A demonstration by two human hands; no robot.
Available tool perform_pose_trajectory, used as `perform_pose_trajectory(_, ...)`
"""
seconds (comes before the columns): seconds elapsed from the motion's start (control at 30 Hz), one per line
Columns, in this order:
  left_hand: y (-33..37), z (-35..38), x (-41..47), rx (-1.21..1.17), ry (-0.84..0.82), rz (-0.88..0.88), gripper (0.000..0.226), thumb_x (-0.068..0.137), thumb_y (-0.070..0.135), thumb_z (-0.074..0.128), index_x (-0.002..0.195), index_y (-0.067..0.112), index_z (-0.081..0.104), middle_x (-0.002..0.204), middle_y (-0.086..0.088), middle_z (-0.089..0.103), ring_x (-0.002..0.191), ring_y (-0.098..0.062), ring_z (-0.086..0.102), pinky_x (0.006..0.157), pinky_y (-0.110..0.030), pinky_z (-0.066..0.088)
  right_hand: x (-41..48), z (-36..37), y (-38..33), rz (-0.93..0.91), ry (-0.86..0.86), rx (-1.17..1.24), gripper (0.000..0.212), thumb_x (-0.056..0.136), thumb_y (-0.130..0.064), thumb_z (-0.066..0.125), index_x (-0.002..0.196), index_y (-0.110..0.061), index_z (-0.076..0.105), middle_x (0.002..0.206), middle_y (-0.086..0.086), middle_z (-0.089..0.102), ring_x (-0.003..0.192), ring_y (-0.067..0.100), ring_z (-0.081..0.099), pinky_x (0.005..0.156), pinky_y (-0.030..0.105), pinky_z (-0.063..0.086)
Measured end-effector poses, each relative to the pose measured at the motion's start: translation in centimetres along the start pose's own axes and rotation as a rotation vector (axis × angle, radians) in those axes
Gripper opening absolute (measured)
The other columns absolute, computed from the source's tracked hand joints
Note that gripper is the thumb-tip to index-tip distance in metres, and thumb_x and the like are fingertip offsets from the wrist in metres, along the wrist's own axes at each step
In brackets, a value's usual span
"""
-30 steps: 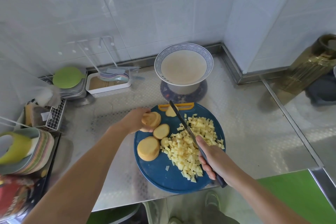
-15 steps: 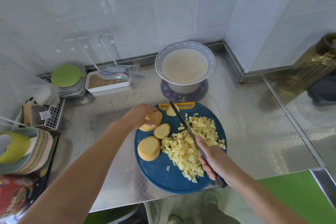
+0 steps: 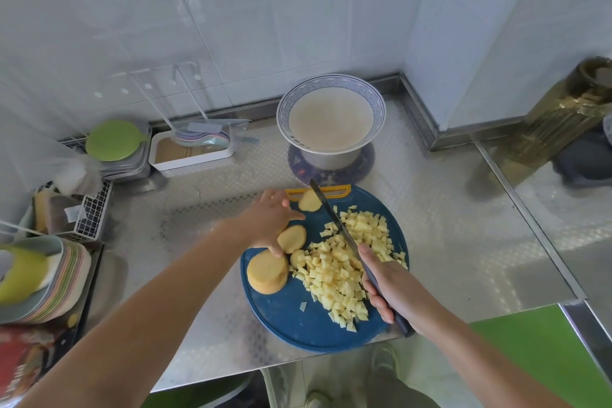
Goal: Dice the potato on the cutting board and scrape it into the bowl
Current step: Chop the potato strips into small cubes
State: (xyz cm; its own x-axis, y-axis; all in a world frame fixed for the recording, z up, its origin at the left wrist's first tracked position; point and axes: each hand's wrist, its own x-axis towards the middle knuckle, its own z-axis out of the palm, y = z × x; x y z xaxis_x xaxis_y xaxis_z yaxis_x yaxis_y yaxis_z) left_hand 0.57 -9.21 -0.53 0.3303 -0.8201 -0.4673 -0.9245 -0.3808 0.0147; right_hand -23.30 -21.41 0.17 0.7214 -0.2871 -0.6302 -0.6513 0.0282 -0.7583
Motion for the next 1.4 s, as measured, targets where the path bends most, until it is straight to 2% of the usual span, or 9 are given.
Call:
perform_pose_trajectory(0.17, 0.3, -0.7, 1.0, 0.129, -0.073, 0.088, 0.079, 0.066, 0.049, 0.079, 0.136, 0.04, 0.044, 0.143, -0.001, 0.029, 0.128, -0.025, 0.022, 0.103, -0.035, 0.029, -0.1, 0.0, 0.5, 0.007, -0.002, 0.007, 0.069, 0.094, -0.068, 0.031, 0.053, -0.014, 0.042, 0.043, 0.004, 0.04, 0.034, 0.015, 0.035, 0.041, 0.019, 0.036)
perform_pose_trajectory(0.37, 1.1, -1.9, 2.3, 0.146, -0.116, 0.143, 0.066, 0.06, 0.044, 0.084, 0.117, 0.026, 0.054, 0.124, 0.002, 0.046, 0.121, -0.021, 0.033, 0.093, -0.034, 0.042, -0.3, -0.3, 0.5, 0.015, 0.012, 0.013, 0.07, 0.093, -0.07, 0.031, 0.054, -0.013, 0.042, 0.045, 0.006, 0.039, 0.035, 0.017, 0.035, 0.041, 0.02, 0.036)
perform_pose_trajectory(0.47, 1.2, -1.7, 1.8, 0.062, -0.11, 0.13, 0.046, 0.077, 0.033, 0.074, 0.119, 0.022, 0.058, 0.113, 0.002, 0.055, 0.111, -0.019, 0.047, 0.085, -0.031, 0.045, -0.6, -0.5, 0.6, 0.013, 0.026, 0.007, 0.07, 0.094, -0.069, 0.03, 0.054, -0.013, 0.042, 0.045, 0.007, 0.039, 0.035, 0.018, 0.034, 0.041, 0.02, 0.036)
perform_pose_trajectory(0.57, 0.7, -2.7, 0.3, -0.147, -0.073, 0.046, 0.033, 0.091, 0.025, 0.059, 0.125, 0.021, 0.059, 0.121, 0.002, 0.059, 0.114, -0.019, 0.051, 0.089, -0.027, 0.037, -0.7, -0.8, 0.6, 0.004, 0.032, 0.008, 0.068, 0.095, -0.067, 0.029, 0.055, -0.013, 0.042, 0.044, 0.006, 0.039, 0.034, 0.016, 0.034, 0.042, 0.02, 0.037)
perform_pose_trajectory(0.67, -0.4, -4.4, -1.9, -0.306, -0.124, -0.009, 0.034, 0.096, 0.021, 0.053, 0.129, 0.024, 0.058, 0.129, 0.006, 0.053, 0.12, -0.014, 0.045, 0.095, -0.024, 0.028, -0.6, -0.8, 0.5, 0.011, 0.032, 0.019, 0.068, 0.095, -0.066, 0.029, 0.055, -0.013, 0.041, 0.044, 0.005, 0.039, 0.034, 0.017, 0.034, 0.041, 0.02, 0.036)
perform_pose_trajectory(0.8, -0.5, -3.0, -3.5, -0.225, -0.333, 0.032, 0.033, 0.094, 0.019, 0.055, 0.126, 0.028, 0.06, 0.123, 0.013, 0.057, 0.118, -0.009, 0.05, 0.092, -0.019, 0.033, -0.3, -0.3, 0.4, 0.012, 0.023, 0.026, 0.069, 0.094, -0.068, 0.031, 0.053, -0.013, 0.042, 0.045, 0.007, 0.04, 0.035, 0.017, 0.035, 0.041, 0.02, 0.037)
perform_pose_trajectory(1.03, 0.7, 2.0, -5.3, -0.357, -0.036, -0.142, 0.059, 0.085, 0.028, 0.07, 0.137, 0.024, 0.045, 0.138, 0.002, 0.04, 0.123, -0.017, 0.043, 0.097, -0.024, 0.036, -0.1, 0.1, 0.0, 0.011, 0.012, 0.006, 0.069, 0.095, -0.066, 0.031, 0.054, -0.012, 0.042, 0.044, 0.006, 0.041, 0.034, 0.016, 0.035, 0.041, 0.018, 0.037)
perform_pose_trajectory(1.17, 1.5, 3.3, -6.1, -0.359, -0.107, -0.241, 0.079, 0.08, 0.048, 0.07, 0.145, 0.024, 0.033, 0.138, 0.0, 0.041, 0.123, -0.018, 0.044, 0.095, -0.023, 0.035, -0.1, 0.1, -0.1, 0.021, 0.008, 0.011, 0.069, 0.094, -0.068, 0.031, 0.056, -0.011, 0.042, 0.045, 0.007, 0.04, 0.035, 0.016, 0.035, 0.04, 0.017, 0.036)
perform_pose_trajectory(1.4, 3.5, 2.8, -6.1, -0.252, -0.117, -0.335, 0.066, 0.088, 0.047, 0.061, 0.141, 0.014, 0.039, 0.135, -0.005, 0.052, 0.121, -0.022, 0.051, 0.096, -0.029, 0.042, 0.0, 0.1, -0.2, 0.023, 0.006, 0.035, 0.069, 0.091, -0.071, 0.033, 0.054, -0.014, 0.043, 0.045, 0.006, 0.042, 0.035, 0.017, 0.035, 0.04, 0.02, 0.036)
